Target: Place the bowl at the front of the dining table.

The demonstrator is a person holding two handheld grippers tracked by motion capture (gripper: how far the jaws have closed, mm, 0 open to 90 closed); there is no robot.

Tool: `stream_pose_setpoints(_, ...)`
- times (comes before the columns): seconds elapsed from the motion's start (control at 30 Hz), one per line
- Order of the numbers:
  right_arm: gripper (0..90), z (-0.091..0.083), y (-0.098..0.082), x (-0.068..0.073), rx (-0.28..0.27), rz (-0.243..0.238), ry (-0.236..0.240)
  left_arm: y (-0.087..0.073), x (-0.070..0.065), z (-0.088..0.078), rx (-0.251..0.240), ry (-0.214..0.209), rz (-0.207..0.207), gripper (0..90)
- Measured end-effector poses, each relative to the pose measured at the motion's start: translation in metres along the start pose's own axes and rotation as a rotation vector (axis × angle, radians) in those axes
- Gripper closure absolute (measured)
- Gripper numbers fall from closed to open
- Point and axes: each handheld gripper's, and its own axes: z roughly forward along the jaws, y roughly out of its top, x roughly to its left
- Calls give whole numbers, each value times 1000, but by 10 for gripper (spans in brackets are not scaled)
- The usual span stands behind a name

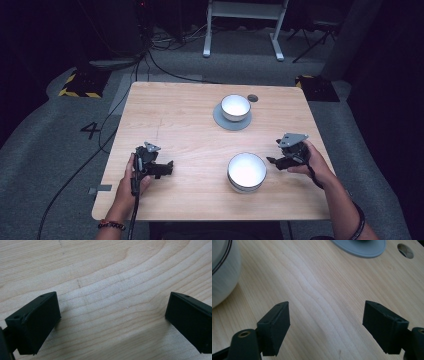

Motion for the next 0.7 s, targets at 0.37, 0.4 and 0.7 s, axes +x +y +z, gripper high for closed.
stream_pose_setpoints(0.37, 221, -3, -17, 11, 8, 30, 9, 0, 0, 0, -2, 0, -1, 0)
stream_pose_setpoints(0.4, 221, -3, -18, 12, 7, 34, 6, 0, 0, 0, -2, 0, -1, 0)
stream_pose_setpoints(0.7, 220, -8, -33, 21, 7, 58, 18, 0, 0, 0, -2, 0, 0, 0)
